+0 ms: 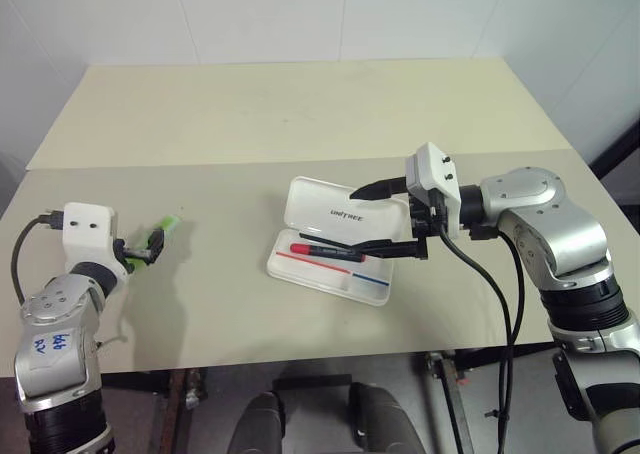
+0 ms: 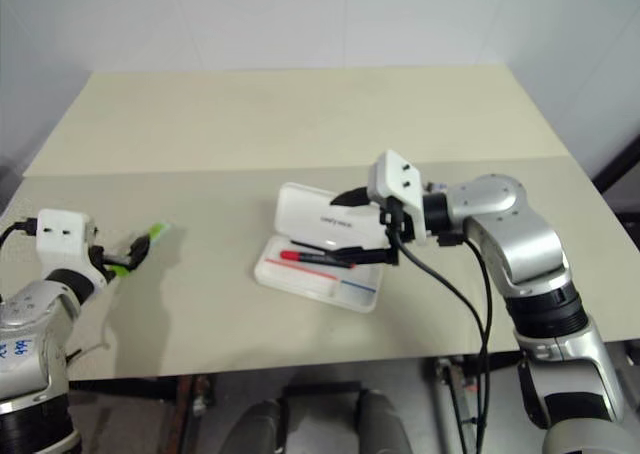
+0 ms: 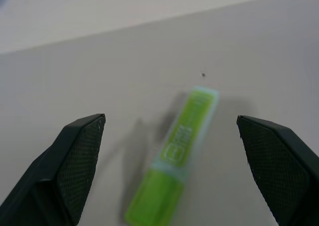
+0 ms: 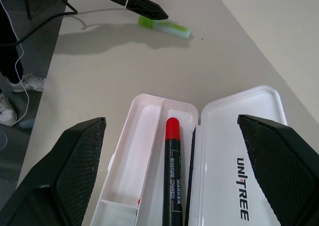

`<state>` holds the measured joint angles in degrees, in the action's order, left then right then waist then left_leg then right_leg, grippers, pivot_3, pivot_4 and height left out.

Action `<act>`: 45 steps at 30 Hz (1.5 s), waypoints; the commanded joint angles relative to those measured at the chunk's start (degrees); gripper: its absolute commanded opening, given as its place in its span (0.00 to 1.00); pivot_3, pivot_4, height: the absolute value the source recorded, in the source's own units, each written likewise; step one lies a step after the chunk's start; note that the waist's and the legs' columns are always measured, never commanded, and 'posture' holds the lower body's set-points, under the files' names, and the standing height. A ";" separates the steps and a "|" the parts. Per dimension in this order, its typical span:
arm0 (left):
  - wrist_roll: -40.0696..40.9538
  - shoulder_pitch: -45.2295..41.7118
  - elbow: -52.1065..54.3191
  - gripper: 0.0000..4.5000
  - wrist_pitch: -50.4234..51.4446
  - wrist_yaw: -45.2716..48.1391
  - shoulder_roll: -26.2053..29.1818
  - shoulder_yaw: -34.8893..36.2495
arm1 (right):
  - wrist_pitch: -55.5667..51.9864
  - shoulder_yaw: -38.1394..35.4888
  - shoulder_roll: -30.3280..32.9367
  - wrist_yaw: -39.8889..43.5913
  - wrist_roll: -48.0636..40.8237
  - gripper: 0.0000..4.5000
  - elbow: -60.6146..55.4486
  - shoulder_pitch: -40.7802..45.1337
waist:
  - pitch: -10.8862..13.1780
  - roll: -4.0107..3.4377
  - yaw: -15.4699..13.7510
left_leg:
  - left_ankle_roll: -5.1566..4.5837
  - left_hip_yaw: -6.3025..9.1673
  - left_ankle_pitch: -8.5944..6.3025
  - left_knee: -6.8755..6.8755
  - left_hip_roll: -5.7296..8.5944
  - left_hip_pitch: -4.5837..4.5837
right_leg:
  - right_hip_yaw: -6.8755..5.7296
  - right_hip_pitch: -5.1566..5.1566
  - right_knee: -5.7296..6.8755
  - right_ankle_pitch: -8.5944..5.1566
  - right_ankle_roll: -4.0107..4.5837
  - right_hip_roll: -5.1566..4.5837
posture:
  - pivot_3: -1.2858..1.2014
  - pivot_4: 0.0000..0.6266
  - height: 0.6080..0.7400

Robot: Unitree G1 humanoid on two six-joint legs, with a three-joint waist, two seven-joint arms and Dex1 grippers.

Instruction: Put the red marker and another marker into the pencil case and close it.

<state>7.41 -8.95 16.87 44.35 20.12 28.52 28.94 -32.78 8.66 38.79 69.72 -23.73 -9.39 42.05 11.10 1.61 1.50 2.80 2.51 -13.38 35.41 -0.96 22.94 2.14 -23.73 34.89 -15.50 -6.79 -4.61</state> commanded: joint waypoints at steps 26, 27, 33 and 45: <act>7.09 -8.67 -26.65 0.67 -3.97 7.02 8.80 -4.65 | -12.53 -12.00 1.98 -11.38 -20.88 1.00 -14.92 -6.05 | -0.01 0.02 -0.39 | -0.04 -0.04 0.02 -0.03 -0.05 -0.06 | -0.04 0.02 -0.09 -0.06 0.45 -0.05 | 0.52 0.24 1.00; 7.26 -8.96 -26.87 0.58 -3.98 7.08 8.84 -4.67 | -12.34 -11.97 2.20 -11.40 -20.65 1.00 -14.86 -6.09 | -0.01 0.02 -0.44 | -0.05 -0.05 0.03 -0.03 -0.05 -0.06 | -0.04 0.03 -0.12 -0.09 0.54 -0.05 | 0.52 0.24 1.00; 7.62 -9.88 -26.56 0.24 -4.14 7.25 8.96 -5.38 | -11.40 -11.74 2.61 -11.37 -19.43 1.00 -14.50 -6.09 | -0.01 0.02 -1.41 | -0.04 -0.10 0.03 -0.03 -0.04 -0.03 | -0.02 0.05 -0.25 -0.17 0.71 -0.09 | 0.52 0.24 1.00; 8.29 -24.53 -24.85 0.24 -8.78 12.27 12.09 -11.34 | -8.63 -10.29 2.12 -10.74 -16.36 1.00 -12.59 -5.05 | 0.02 0.08 -1.45 | -0.03 -0.06 0.02 -0.04 -0.05 0.16 | -0.08 -0.01 -0.41 0.15 0.20 -0.04 | 0.52 0.24 1.00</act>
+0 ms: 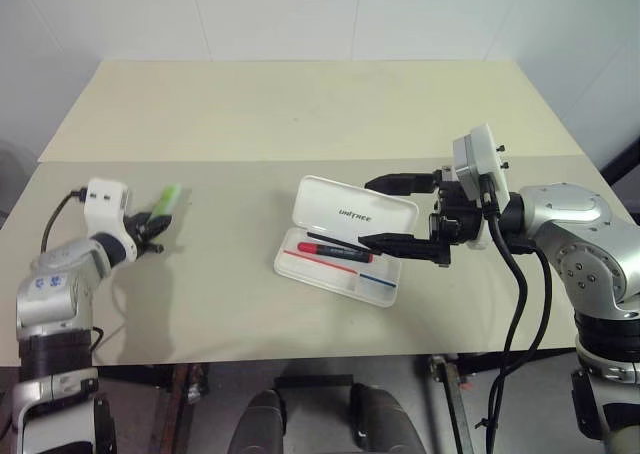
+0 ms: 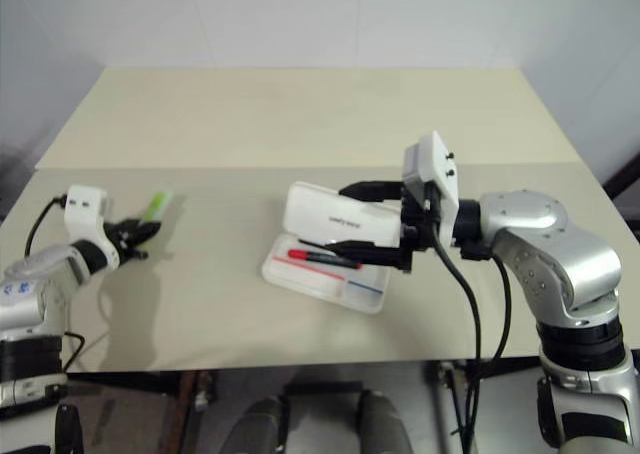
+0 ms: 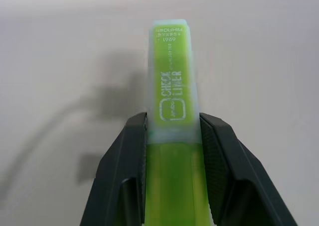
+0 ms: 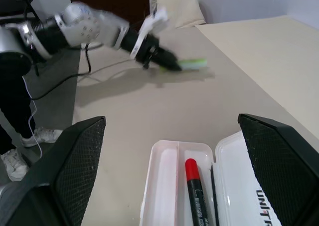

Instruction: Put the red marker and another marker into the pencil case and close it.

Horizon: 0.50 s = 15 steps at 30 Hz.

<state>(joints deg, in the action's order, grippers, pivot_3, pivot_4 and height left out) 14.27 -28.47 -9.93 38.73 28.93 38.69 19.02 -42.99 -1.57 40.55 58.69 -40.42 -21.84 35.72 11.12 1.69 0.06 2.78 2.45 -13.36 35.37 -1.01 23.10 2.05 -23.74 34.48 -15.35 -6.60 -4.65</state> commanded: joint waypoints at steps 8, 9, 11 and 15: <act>5.29 -19.47 -0.81 0.24 -4.80 22.50 1.95 -11.86 | 2.72 0.05 0.13 -0.57 0.92 1.00 -0.45 0.34 | 0.00 0.00 0.22 | 0.01 -0.03 -0.01 -0.04 0.03 0.08 | -0.02 0.00 -0.10 0.18 -0.38 0.04 | 0.52 0.24 1.00; 6.18 -20.48 -0.12 0.24 -5.27 27.22 1.85 -14.16 | 2.82 -0.11 0.15 -0.89 0.96 1.00 -0.67 -0.02 | 0.00 0.00 0.37 | 0.01 -0.04 -0.01 -0.05 0.02 0.07 | -0.01 -0.01 -0.09 0.17 -0.39 0.05 | 0.52 0.24 1.00; 6.98 -21.55 0.74 0.24 -6.87 34.76 1.83 -17.91 | 2.97 -0.33 0.20 -1.39 1.04 1.00 -1.07 -0.60 | 0.00 0.00 0.45 | 0.00 -0.05 -0.01 -0.09 0.01 0.06 | 0.00 -0.02 -0.07 0.15 -0.39 0.07 | 0.52 0.24 1.00; 4.70 -23.82 -2.09 0.24 -12.01 46.20 1.16 -25.85 | 2.96 -0.96 0.38 -2.86 1.15 1.00 -2.38 -1.97 | 0.00 0.00 0.44 | 0.00 -0.05 -0.02 -0.10 0.01 0.08 | 0.01 -0.05 -0.05 0.11 -0.37 0.09 | 0.52 0.24 1.00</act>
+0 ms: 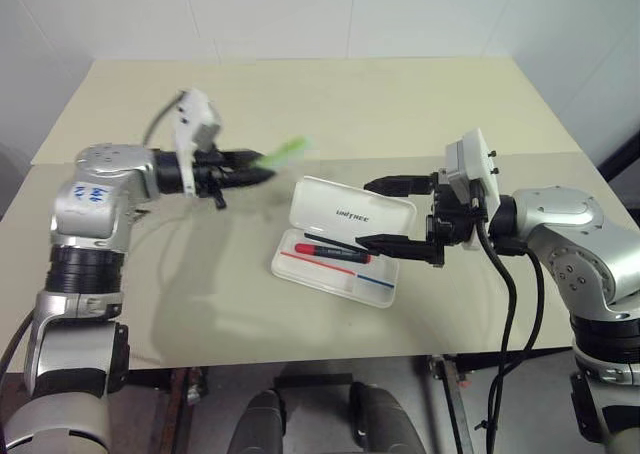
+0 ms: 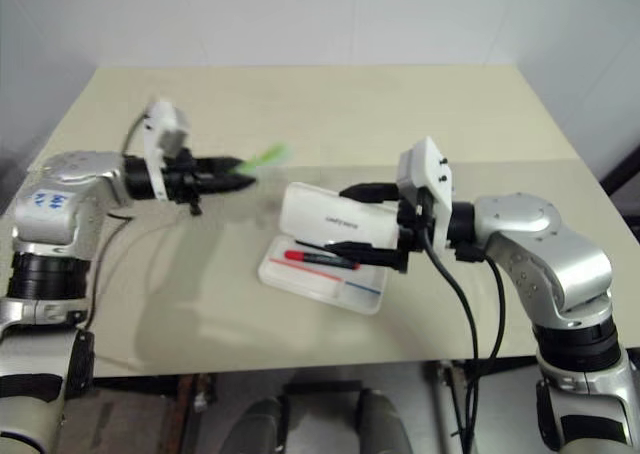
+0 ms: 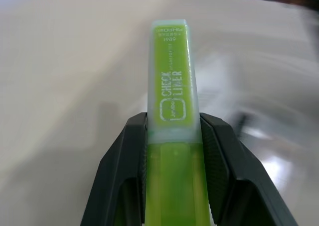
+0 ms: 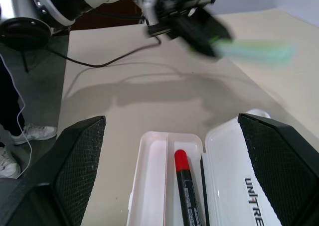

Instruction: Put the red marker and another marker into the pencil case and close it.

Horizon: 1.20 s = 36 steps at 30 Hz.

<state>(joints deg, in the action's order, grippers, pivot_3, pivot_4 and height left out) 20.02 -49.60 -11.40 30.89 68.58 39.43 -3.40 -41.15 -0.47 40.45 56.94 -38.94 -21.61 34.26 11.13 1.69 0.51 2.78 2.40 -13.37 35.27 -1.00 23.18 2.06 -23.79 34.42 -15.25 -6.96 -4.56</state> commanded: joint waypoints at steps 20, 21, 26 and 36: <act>-12.10 -6.31 -19.85 0.24 -32.45 21.37 -9.35 -17.69 | -4.02 -12.80 6.51 -11.05 -5.55 1.00 -15.43 -14.26 | 0.01 0.01 -0.39 | -0.19 0.02 -0.09 0.29 0.00 0.07 | 0.07 0.03 0.08 -0.03 -0.02 0.02 | 0.52 0.24 1.00; -11.93 -6.06 -19.42 0.24 -32.49 21.57 -9.86 -17.93 | -4.12 -12.92 6.64 -11.41 -5.65 1.00 -15.73 -14.56 | 0.01 0.01 -0.38 | -0.21 0.02 -0.10 0.33 0.01 0.07 | 0.07 0.04 0.10 -0.03 -0.02 0.02 | 0.52 0.24 1.00; -12.50 -5.22 -18.43 0.24 -32.82 21.84 -10.35 -18.72 | -4.29 -13.09 7.15 -12.66 -6.38 1.00 -16.52 -15.15 | 0.01 0.01 -0.38 | -0.22 0.02 -0.11 0.43 0.00 0.07 | 0.08 0.05 0.16 -0.08 0.06 0.02 | 0.52 0.24 1.00; -14.19 -3.83 -17.60 0.98 -33.31 18.00 -10.90 -18.19 | -3.50 -12.58 8.05 -12.85 -6.24 1.00 -15.61 -14.75 | 0.01 0.01 -0.41 | -0.24 0.02 -0.12 0.54 0.01 0.07 | 0.08 0.06 0.24 -0.11 0.12 0.02 | 0.52 0.24 1.00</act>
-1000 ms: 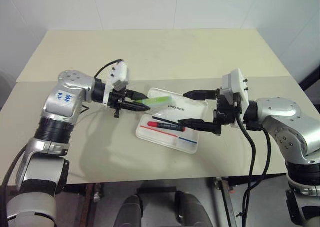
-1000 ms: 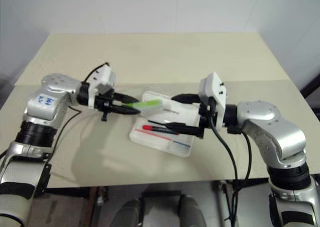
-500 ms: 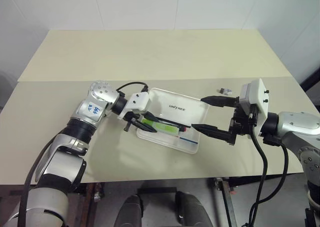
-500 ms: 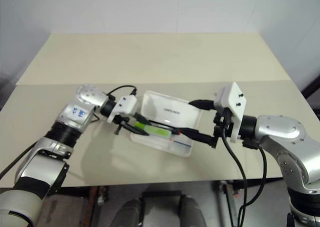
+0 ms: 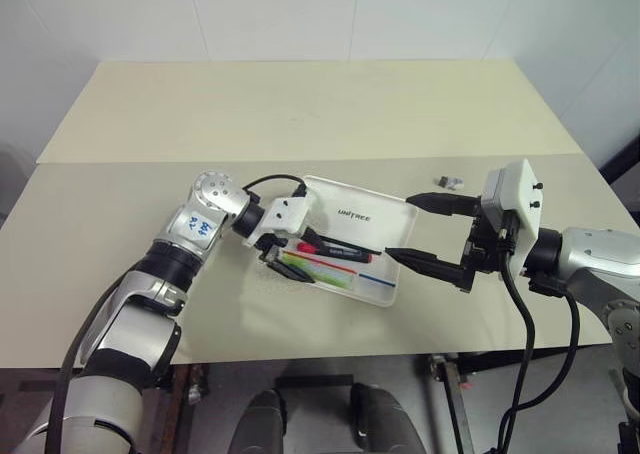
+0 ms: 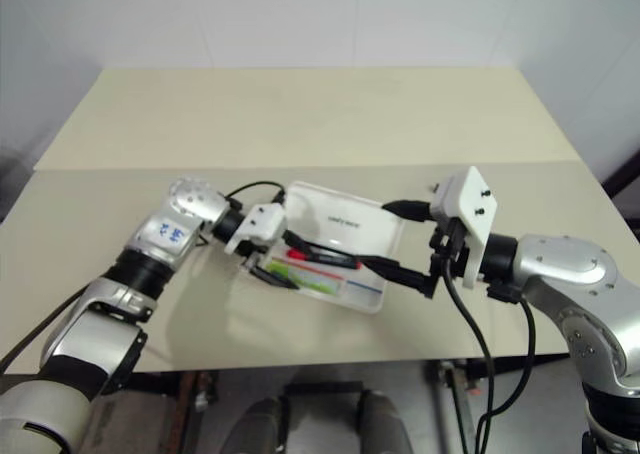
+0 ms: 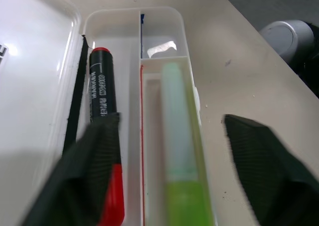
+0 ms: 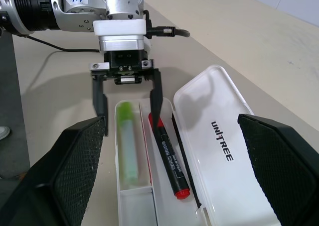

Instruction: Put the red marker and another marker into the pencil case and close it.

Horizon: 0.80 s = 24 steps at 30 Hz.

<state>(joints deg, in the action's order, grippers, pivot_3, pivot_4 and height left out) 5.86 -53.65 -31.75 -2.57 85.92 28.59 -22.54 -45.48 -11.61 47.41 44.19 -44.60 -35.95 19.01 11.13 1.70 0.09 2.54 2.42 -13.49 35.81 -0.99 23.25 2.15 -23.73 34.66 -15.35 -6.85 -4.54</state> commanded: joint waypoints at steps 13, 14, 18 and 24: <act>5.19 3.53 14.55 0.99 8.98 -2.98 0.09 6.82 | 2.27 0.29 1.90 1.82 0.64 1.00 0.92 2.27 | 0.00 0.00 0.07 | -0.02 0.01 -0.01 0.19 0.00 -0.02 | 0.03 0.04 0.16 -0.03 0.05 0.01 | 0.52 0.24 1.00; 4.65 4.19 14.30 0.99 8.23 -3.22 0.19 6.72 | 2.37 0.56 1.87 2.03 0.83 1.00 1.25 2.68 | 0.00 0.00 0.12 | -0.02 0.01 -0.01 0.20 0.00 -0.03 | 0.03 0.05 0.16 -0.07 0.12 0.01 | 0.52 0.24 1.00; 3.17 5.44 13.84 0.99 7.72 -4.85 -0.07 6.30 | 2.82 1.46 1.96 2.84 1.27 1.00 2.22 3.98 | 0.00 0.00 0.11 | -0.04 -0.01 0.00 0.22 -0.01 -0.07 | 0.05 0.06 0.17 -0.10 0.18 0.02 | 0.52 0.24 1.00; -0.03 6.74 10.09 0.99 4.05 -6.38 -0.90 4.88 | 2.92 1.93 2.10 3.46 1.60 1.00 2.78 4.83 | 0.00 -0.01 -0.02 | -0.06 -0.01 0.01 0.23 0.01 -0.04 | 0.08 0.07 0.15 -0.09 0.17 0.01 | 0.52 0.24 1.00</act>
<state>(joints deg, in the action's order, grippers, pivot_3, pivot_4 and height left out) 7.18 -47.10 -20.12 3.49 80.84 28.01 -17.11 -43.70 -9.22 48.68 47.11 -43.03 -32.95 22.91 11.13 1.69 0.07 2.48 2.41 -13.49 36.04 -0.98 23.21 2.23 -23.66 34.81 -15.44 -6.68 -4.53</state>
